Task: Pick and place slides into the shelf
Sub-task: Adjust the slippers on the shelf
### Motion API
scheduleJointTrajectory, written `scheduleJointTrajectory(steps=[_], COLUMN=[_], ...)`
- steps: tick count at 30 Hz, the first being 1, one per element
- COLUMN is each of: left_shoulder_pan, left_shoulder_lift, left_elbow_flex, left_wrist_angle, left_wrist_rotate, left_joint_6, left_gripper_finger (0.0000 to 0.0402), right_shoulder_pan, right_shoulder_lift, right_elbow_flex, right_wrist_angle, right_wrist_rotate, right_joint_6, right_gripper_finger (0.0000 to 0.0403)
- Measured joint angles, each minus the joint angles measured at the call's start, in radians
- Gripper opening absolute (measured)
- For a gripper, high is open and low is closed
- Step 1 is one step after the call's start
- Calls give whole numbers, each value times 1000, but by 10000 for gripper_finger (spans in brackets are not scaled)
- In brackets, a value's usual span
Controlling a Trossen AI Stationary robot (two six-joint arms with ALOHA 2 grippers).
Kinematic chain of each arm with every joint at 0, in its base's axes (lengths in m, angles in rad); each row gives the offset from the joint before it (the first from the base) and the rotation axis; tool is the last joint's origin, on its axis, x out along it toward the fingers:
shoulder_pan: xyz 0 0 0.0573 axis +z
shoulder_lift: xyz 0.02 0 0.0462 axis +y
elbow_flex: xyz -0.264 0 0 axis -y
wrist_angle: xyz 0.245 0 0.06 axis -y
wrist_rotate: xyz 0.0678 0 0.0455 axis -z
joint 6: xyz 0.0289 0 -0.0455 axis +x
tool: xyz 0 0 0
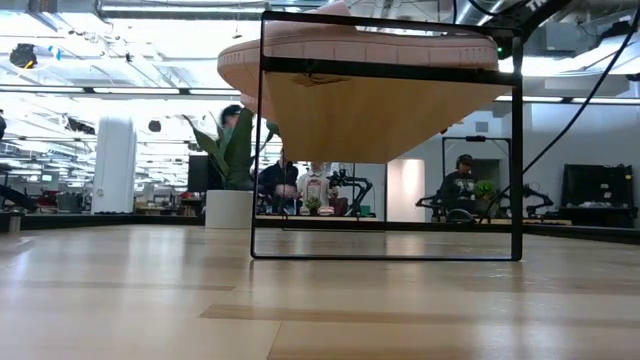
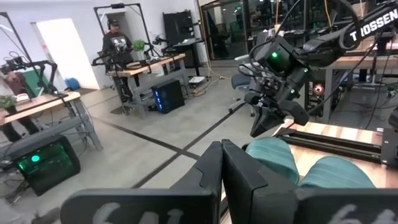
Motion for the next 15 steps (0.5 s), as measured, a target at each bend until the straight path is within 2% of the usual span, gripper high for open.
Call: scheduleJointTrajectory(steps=[15], left_shoulder_pan=[0], left_shoulder_lift=[0], left_elbow_flex=[0], left_wrist_angle=[-1], left_wrist_rotate=[0], left_joint_6=[1], left_gripper_finger=[0], right_shoulder_pan=[78], right_shoulder_lift=[-1], right_elbow_flex=[0], right_wrist_angle=[-57], right_wrist_rotate=[33], right_joint_6=[11], right_gripper_finger=[0])
